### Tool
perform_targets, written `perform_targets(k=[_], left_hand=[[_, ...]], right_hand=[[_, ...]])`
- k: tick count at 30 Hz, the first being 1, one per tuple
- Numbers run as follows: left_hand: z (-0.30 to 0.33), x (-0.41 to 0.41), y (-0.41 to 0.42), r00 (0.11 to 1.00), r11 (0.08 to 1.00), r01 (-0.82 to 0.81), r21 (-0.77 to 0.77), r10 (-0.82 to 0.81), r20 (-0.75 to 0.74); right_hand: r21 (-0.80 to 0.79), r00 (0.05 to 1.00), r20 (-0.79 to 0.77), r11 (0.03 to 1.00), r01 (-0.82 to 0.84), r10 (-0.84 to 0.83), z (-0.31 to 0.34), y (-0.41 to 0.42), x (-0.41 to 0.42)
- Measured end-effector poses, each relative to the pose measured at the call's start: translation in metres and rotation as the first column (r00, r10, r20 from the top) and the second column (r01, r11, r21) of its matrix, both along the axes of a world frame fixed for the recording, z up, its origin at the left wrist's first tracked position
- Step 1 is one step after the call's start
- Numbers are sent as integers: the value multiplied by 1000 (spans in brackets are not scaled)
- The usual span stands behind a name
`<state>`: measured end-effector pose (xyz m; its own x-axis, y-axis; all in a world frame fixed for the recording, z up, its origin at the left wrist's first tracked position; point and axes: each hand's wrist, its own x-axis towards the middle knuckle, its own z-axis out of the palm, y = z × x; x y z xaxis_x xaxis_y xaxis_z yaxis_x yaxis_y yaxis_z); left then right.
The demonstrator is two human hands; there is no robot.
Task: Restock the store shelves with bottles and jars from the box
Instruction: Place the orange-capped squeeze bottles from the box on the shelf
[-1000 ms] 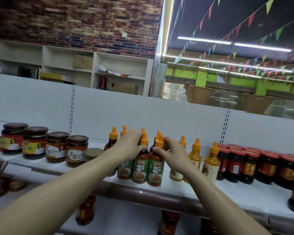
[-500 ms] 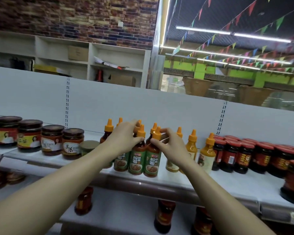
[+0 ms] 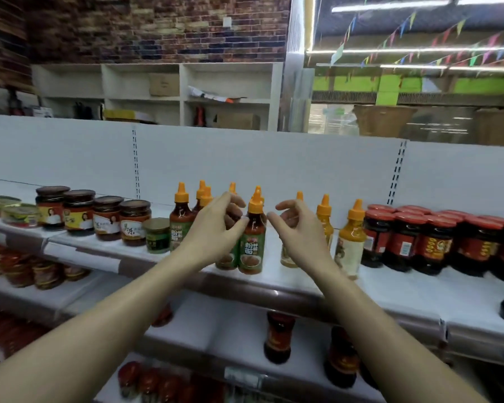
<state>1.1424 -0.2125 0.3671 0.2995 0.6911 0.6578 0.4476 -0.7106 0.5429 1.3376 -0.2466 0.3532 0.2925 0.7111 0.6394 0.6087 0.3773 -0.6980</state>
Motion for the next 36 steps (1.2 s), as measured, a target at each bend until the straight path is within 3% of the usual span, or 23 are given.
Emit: perform_targets(k=[8, 13, 18, 24, 33, 36], left_hand=[[-57, 42, -63, 971, 982, 31, -189, 15, 237], [-96, 38, -116, 940, 952, 10, -307, 96, 328], [-152, 36, -188, 893, 916, -1, -402, 182, 411], [-216, 28, -261, 841, 850, 117, -513, 190, 506], [-299, 27, -377, 799, 672, 281, -685, 232, 555], [-305, 44, -415, 829, 647, 310, -697, 176, 531]], right_hand=[[19, 952, -190, 970, -241, 241, -57, -34, 9], [-40, 923, -266, 953, -299, 279, -97, -82, 1], [-119, 883, -387, 936, -332, 265, -156, -153, -10], [-172, 841, -516, 942, -288, 163, -207, -243, -33], [-314, 889, -458, 935, -165, 3, -263, -373, -52], [-333, 899, -435, 937, -107, -52, -268, -410, -35]])
